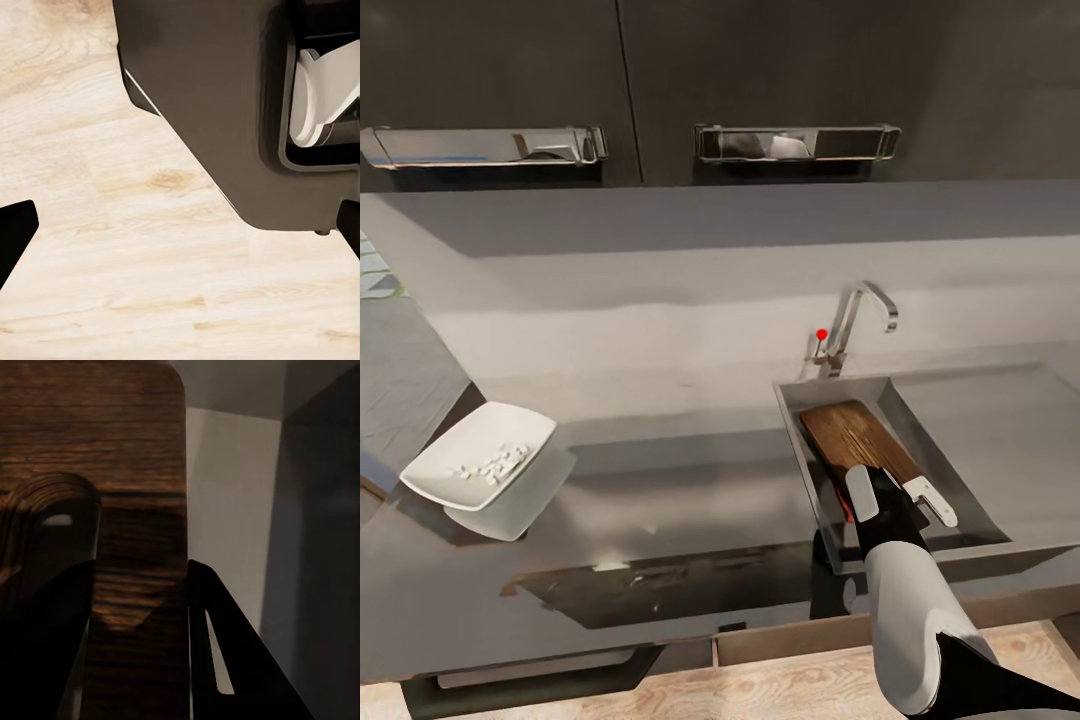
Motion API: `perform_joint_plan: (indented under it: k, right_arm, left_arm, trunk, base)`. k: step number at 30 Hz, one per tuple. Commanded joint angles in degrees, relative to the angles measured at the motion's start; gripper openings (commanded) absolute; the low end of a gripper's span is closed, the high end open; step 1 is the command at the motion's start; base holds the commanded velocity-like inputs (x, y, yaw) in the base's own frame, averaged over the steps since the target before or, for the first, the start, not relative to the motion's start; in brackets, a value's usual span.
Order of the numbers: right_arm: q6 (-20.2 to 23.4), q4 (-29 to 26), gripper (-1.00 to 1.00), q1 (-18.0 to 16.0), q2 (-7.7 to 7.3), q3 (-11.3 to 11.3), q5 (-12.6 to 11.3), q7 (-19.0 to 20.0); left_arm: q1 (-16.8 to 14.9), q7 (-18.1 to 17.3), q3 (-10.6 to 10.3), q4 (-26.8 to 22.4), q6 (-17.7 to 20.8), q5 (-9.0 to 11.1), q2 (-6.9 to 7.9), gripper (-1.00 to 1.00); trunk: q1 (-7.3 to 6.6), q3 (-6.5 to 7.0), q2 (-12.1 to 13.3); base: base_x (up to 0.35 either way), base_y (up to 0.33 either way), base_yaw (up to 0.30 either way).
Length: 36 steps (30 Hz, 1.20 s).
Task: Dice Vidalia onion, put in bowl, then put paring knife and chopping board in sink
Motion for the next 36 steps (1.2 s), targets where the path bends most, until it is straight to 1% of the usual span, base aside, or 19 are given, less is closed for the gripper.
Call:
perform_joint_plan:
  k: [1,25,26,36]
  right_arm:
    - [0.4,-0.1,-1.00,0.0,0.05,-0.1,0.0,-0.1]
    - [0.4,-0.2,-1.00,0.0,0.05,-0.1,0.0,-0.2]
    - [0.4,-0.2,1.00,0.0,0.05,-0.1,0.0,-0.2]
    - [0.4,-0.2,1.00,0.0,0.05,-0.2,0.0,-0.2]
  left_arm:
    - [0.0,0.5,-0.4,-0.1,0.0,0.4,0.05,1.00]
    - [0.0,0.5,-0.4,0.0,0.0,0.4,0.05,1.00]
    - [0.0,0.5,-0.4,0.0,0.0,0.4,0.05,1.00]
    - [0.0,0.5,-0.4,0.0,0.0,0.4,0.09,1.00]
  trunk:
    - [0.03,-0.12,-0.1]
    - [0.03,-0.17,-0.1]
    - [0.03,-0.17,-0.1]
    - [0.03,-0.17,-0.1]
  base:
    - [0.000,0.000,0.000]
    - [0.000,0.000,0.000]
    - [0.000,0.000,0.000]
    - [0.000,0.000,0.000]
